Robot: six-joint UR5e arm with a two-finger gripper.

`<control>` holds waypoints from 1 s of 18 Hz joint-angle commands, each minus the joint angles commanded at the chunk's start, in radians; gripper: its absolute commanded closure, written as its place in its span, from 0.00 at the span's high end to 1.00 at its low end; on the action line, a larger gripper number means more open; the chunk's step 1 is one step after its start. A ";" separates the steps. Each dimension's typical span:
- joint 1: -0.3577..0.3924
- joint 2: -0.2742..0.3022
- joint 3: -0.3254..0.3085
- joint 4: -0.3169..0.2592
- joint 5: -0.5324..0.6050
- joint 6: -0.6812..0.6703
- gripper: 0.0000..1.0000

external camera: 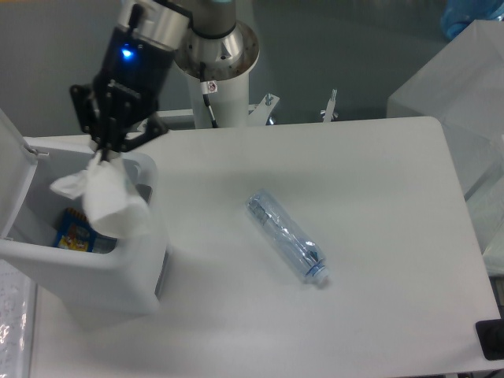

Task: Place the trash in the trash can
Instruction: 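Carry the tissue over the white bin and open the gripper, then move the gripper back over the clear plastic bottle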

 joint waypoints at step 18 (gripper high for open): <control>0.322 -0.221 0.122 0.006 -0.034 -0.057 1.00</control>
